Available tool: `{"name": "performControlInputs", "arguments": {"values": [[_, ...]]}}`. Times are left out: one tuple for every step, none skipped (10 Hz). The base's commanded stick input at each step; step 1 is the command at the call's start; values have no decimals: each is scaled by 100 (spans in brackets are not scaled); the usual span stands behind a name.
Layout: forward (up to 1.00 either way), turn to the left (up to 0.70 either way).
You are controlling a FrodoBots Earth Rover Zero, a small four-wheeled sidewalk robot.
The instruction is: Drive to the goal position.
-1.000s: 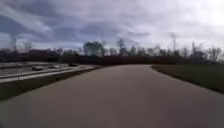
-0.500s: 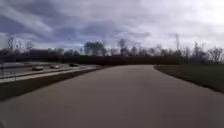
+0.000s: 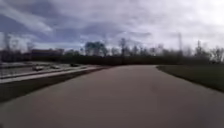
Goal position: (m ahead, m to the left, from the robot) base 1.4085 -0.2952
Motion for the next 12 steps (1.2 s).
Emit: {"name": "performControlInputs", "arguments": {"values": [[100, 0], [100, 0], [100, 0], [100, 0], [100, 0], [100, 0], [100, 0], [100, 0], [100, 0], [100, -5], [100, -19], [100, -33]]}}
